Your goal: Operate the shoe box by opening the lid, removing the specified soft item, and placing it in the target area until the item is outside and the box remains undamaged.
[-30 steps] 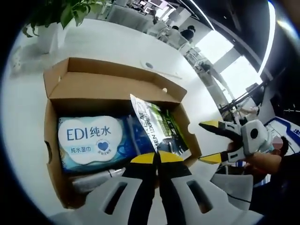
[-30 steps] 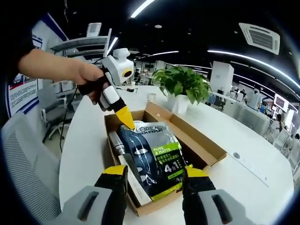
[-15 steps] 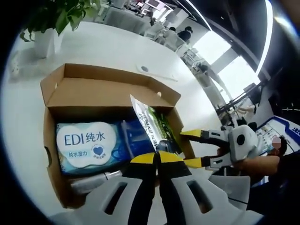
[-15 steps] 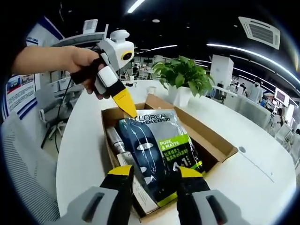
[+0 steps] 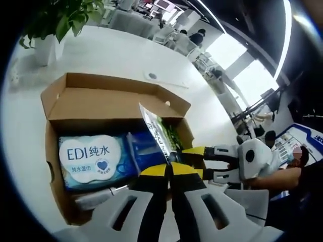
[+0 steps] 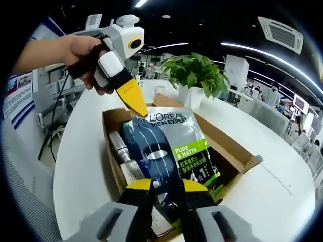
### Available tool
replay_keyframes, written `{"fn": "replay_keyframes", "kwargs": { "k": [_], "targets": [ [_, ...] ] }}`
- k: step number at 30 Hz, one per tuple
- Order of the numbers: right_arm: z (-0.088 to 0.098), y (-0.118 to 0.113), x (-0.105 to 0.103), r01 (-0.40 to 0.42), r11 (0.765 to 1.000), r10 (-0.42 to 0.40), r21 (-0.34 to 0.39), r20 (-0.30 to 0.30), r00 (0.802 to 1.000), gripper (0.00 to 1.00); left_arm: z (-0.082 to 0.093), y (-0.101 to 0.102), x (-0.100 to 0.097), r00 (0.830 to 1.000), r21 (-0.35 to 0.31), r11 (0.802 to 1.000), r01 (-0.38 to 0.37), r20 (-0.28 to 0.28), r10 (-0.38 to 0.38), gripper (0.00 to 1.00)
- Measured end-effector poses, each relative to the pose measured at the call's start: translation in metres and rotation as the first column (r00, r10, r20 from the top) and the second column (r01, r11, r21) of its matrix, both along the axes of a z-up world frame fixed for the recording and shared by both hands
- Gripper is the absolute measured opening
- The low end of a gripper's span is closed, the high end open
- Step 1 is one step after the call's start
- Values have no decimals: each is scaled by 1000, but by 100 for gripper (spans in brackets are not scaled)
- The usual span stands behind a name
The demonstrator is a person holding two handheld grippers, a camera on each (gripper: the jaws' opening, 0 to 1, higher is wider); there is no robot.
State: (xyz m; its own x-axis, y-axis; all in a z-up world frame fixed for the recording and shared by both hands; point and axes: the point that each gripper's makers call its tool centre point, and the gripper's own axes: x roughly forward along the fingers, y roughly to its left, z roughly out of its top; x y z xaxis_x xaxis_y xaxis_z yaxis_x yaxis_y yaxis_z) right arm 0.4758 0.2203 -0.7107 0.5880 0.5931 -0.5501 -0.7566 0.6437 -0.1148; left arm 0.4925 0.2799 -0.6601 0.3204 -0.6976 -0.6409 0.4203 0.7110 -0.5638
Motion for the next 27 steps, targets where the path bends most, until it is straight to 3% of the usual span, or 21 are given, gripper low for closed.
{"fn": "replay_keyframes", "kwargs": {
  "k": [5, 7, 16, 27],
  "targets": [
    [1, 1, 1, 6, 1000, -6, 0, 0, 1000, 0, -3, 1, 3, 1000, -1, 1000, -5, -9, 5, 1],
    [-1, 4, -3, -5, 1000, 6, 8, -18, 1000, 0, -6, 2, 4, 1000, 7, 1000, -2, -9, 2, 1],
    [0, 2, -3, -1, 1000, 1, 4, -4, 1000, 0, -16, -11, 3, 1000, 8, 1000, 17, -25, -17, 6],
    [1, 3, -3, -1, 1000, 2, 17, -18, 1000, 0, -14, -13, 2, 1000, 14, 1000, 24, 4, -24, 0]
  ]
}}
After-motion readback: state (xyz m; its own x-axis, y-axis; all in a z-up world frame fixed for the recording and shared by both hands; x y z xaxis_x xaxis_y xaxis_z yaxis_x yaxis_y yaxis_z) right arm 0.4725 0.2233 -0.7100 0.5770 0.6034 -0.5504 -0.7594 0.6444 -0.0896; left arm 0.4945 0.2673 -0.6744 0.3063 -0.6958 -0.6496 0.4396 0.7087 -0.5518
